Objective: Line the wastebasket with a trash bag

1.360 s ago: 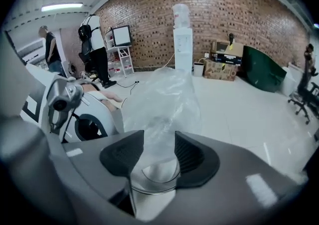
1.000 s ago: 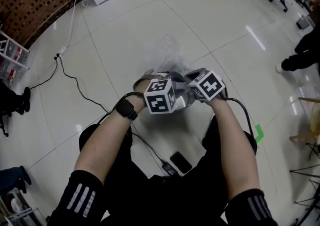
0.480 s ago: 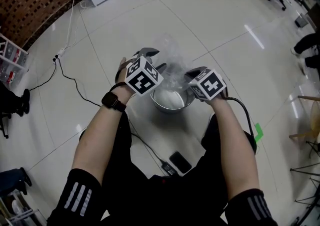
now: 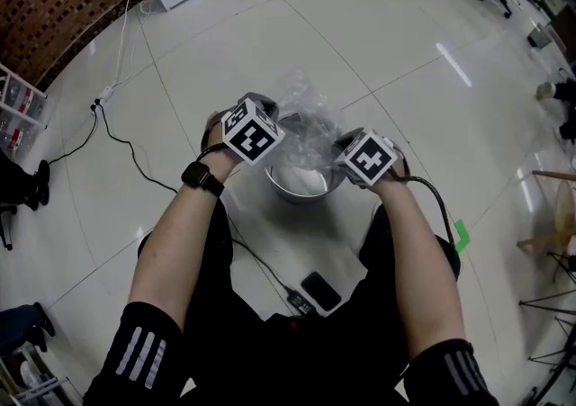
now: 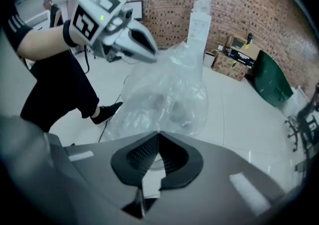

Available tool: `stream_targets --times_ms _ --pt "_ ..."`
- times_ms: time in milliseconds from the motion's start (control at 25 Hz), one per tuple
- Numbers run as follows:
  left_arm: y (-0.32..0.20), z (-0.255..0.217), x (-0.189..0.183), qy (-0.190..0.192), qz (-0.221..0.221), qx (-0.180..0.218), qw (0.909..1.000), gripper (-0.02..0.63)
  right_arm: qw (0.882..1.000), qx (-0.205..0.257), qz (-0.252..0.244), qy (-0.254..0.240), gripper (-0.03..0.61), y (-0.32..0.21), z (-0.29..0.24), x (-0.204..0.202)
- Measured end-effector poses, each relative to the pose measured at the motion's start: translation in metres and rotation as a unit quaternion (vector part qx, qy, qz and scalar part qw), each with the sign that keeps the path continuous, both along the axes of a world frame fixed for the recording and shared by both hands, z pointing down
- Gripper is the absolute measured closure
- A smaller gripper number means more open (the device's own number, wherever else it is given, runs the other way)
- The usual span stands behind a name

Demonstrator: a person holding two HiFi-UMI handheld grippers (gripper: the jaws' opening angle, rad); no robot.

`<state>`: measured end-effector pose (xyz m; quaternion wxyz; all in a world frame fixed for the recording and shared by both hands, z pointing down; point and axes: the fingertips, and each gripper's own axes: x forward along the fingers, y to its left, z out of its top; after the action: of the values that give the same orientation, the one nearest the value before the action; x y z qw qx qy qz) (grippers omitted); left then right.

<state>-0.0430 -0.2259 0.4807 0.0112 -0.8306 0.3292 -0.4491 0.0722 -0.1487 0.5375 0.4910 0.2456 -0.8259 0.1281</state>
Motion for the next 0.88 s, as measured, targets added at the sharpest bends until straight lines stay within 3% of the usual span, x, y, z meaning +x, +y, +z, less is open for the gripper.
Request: stream_targets --times_ms 200,360,600,880 --pt "0.003 -0.017 -0.019 0.024 -0.015 -0.01 0.9995 0.618 0.998 -0.031 -0.024 0.056 0.571 0.016 0.03 0.016" --pt "0.003 -0.004 -0.041 0.008 -0.026 -0.033 0.9991 0.618 0.994 -0.027 -0.069 0.081 0.571 0.019 0.052 0.002" --pt "0.013 0.028 -0.057 -0.024 -0.024 -0.086 0.9957 0.618 0.967 0.01 -0.193 0.168 0.571 0.029 0.096 -0.035" --pt "0.018 0.042 -0.05 -0.033 -0.012 -0.108 0.9936 0.618 0.95 -0.031 -0.232 0.204 0.571 0.034 0.149 -0.061"
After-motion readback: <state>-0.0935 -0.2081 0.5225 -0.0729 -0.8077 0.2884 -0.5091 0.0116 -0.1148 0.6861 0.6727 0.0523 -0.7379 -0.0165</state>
